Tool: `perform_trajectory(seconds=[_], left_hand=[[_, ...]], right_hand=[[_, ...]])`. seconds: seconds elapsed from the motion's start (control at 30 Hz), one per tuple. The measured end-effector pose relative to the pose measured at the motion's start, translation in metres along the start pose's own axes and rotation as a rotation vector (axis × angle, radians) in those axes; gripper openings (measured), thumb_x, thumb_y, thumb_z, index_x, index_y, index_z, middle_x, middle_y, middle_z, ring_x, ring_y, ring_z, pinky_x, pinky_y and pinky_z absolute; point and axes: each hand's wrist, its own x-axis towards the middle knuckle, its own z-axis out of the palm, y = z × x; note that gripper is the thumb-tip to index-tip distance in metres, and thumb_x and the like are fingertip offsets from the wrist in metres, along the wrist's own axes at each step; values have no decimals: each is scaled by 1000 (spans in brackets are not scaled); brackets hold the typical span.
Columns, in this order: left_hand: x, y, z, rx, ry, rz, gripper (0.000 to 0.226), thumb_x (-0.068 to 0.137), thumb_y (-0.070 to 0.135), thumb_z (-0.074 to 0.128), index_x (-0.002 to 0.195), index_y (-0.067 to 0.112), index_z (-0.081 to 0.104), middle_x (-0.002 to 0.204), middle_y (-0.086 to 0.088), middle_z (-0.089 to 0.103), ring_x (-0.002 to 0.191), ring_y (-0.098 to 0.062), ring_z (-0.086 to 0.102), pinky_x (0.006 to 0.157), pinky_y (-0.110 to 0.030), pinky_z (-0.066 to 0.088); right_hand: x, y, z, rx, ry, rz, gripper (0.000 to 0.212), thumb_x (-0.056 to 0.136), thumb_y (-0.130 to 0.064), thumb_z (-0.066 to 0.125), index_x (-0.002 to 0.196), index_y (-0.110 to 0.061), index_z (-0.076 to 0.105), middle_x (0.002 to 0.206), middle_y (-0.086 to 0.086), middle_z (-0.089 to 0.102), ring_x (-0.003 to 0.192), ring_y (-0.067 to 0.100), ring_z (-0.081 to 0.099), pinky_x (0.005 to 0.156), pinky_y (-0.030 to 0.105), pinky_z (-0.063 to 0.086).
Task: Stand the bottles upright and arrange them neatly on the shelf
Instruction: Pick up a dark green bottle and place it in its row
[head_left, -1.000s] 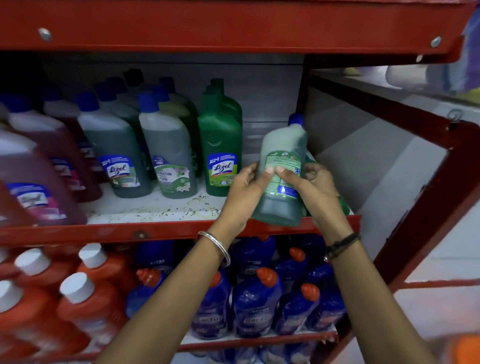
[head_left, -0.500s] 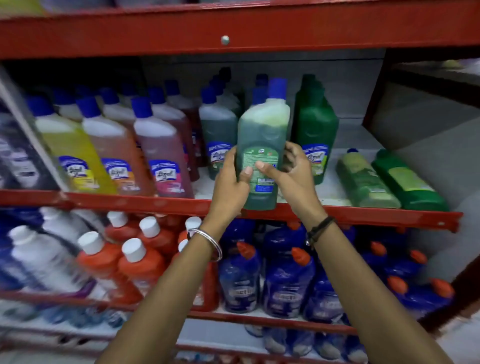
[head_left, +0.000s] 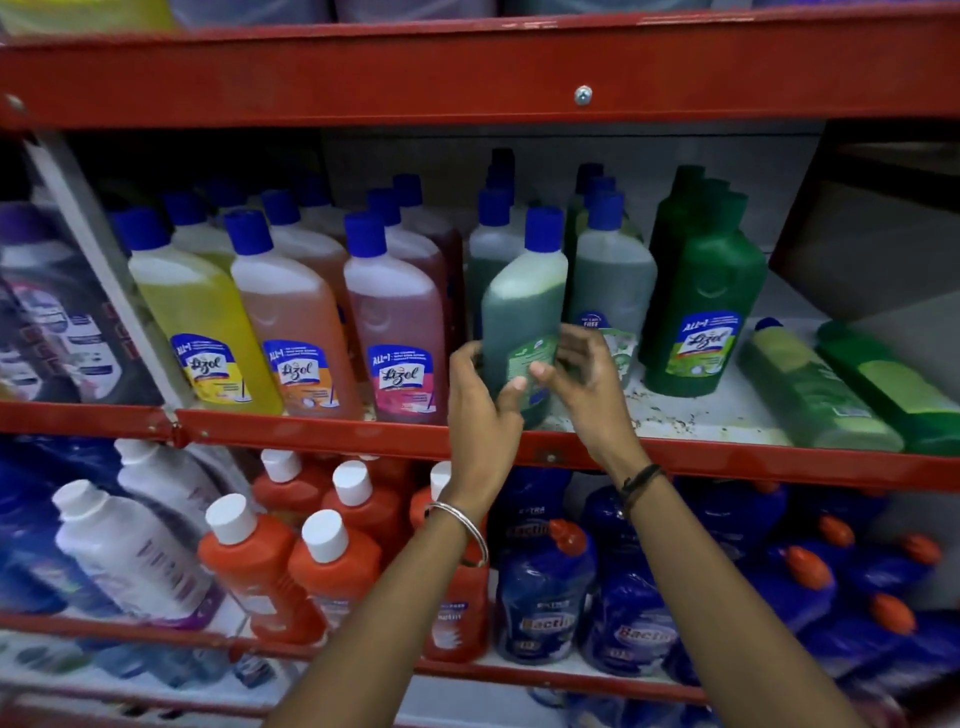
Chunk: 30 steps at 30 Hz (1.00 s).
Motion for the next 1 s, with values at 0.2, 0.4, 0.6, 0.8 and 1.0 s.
perform_trajectory(seconds=[0.2,0.4,0.6,0.8,1.0], left_hand=[[-5,-6,-8,65,-22,165,20,93,9,45,112,6,45,110,-8,47,103,-19,50,92,-28,42],[-7,-7,-3,106,-176,108,49,80,-2,62,122,6,37,120,-4,36,105,2,34,97,-10,35],[4,-8,6,233,-196,-9,97,80,17,69,145,3,-2,153,-19,16,140,-26,21,110,-15,18],[5,-6,13,351,-119,-27,101,80,17,68,144,1,-9,146,-26,22,134,-38,30,108,-40,33],[2,-2,20,355,-69,-24,99,79,10,66,143,-4,-9,143,-27,20,131,-40,29,106,-37,30]], right_hand=[[-7,0,2,-129,-44,-9,63,78,-52,57,131,-21,47,126,4,55,107,7,59,86,23,54],[2,-3,12,-222,-74,-20,48,78,-42,66,119,-27,46,120,-2,61,110,12,60,93,32,50],[8,-2,2,-40,-157,59,28,92,-17,51,119,-15,46,119,2,60,105,4,62,89,23,51],[12,-4,4,-56,-199,103,33,94,-21,46,126,-16,45,127,2,58,117,13,57,98,27,48],[7,-13,3,-210,-159,92,54,89,-36,53,134,-9,42,136,8,54,121,16,54,104,38,45]])
